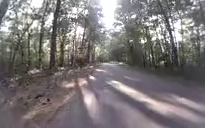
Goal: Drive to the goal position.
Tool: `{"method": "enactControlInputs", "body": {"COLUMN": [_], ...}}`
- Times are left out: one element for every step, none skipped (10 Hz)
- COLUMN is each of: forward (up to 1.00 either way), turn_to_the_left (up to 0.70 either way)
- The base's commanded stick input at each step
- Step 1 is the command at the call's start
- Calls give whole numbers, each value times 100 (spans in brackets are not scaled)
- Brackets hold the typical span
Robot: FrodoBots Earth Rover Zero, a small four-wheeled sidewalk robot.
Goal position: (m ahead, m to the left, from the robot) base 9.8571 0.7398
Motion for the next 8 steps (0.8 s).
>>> {"method": "enactControlInputs", "body": {"forward": [70,70,70,70,70,70,70,70], "turn_to_the_left": [-1,-1,-1,-1,-1,-1,-1,-1]}}
